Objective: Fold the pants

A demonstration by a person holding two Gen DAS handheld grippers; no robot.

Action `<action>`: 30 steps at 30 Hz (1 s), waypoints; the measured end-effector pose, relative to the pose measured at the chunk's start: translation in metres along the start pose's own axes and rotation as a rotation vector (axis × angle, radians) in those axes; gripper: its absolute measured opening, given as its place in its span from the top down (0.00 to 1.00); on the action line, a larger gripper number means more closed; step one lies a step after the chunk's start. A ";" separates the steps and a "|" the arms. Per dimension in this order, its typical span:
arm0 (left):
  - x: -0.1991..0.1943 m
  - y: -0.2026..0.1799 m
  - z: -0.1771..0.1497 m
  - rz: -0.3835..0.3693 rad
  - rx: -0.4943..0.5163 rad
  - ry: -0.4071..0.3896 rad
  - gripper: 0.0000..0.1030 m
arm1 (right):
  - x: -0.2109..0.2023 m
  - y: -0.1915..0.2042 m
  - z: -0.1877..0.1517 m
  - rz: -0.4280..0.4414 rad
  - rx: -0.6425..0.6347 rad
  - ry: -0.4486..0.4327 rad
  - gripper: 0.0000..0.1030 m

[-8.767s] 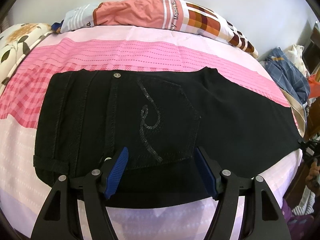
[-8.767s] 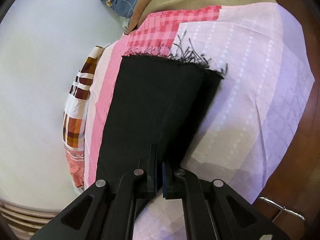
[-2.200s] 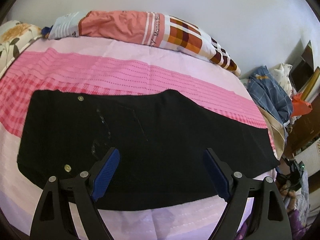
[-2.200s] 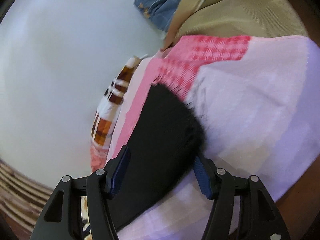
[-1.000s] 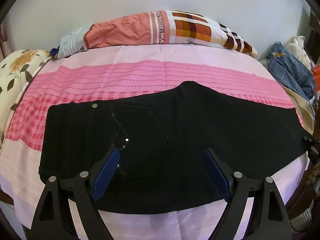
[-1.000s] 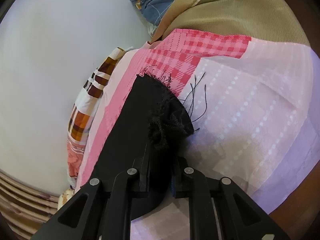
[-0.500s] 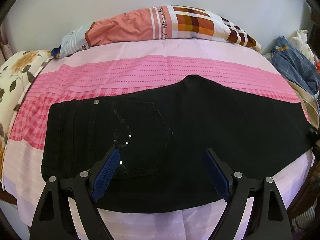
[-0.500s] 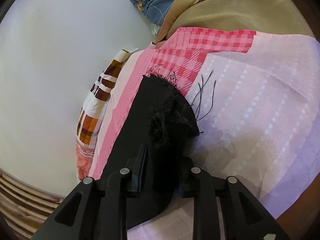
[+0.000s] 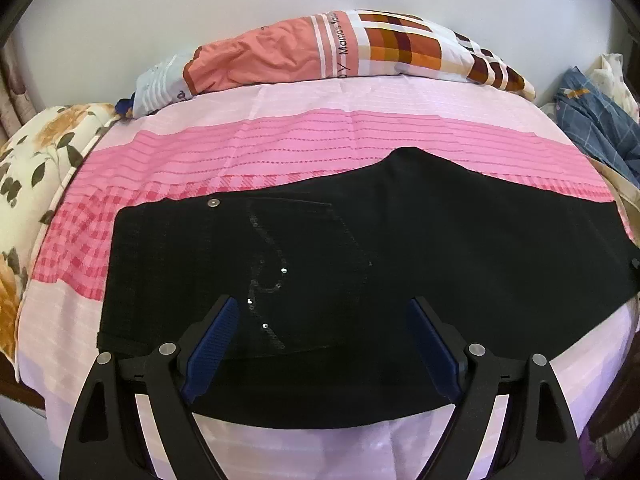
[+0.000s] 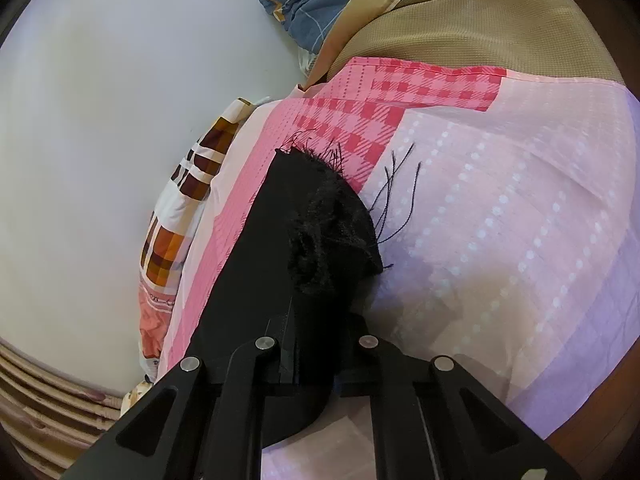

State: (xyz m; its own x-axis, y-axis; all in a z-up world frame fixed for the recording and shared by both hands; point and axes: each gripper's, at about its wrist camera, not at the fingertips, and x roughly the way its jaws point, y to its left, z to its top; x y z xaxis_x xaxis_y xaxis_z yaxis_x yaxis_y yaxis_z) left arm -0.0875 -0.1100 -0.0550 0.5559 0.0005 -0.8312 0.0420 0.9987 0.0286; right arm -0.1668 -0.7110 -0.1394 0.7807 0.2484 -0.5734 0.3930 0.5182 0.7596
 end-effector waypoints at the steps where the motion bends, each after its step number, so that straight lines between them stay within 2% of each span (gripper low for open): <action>1: 0.000 0.001 0.000 0.003 0.001 -0.004 0.16 | 0.001 0.000 0.001 -0.004 -0.003 0.001 0.93; 17: -0.005 0.021 -0.009 0.017 -0.005 -0.044 0.16 | 0.003 0.012 0.004 -0.104 -0.046 0.010 0.94; 30: -0.001 0.026 -0.010 0.040 -0.005 -0.028 0.16 | 0.003 0.024 0.008 -0.096 -0.028 0.014 0.92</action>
State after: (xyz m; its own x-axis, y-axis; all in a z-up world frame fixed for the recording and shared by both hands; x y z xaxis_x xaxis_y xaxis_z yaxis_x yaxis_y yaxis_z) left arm -0.0952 -0.0837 -0.0590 0.5802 0.0387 -0.8135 0.0151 0.9982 0.0582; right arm -0.1510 -0.7048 -0.1204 0.7328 0.2079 -0.6479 0.4523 0.5626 0.6920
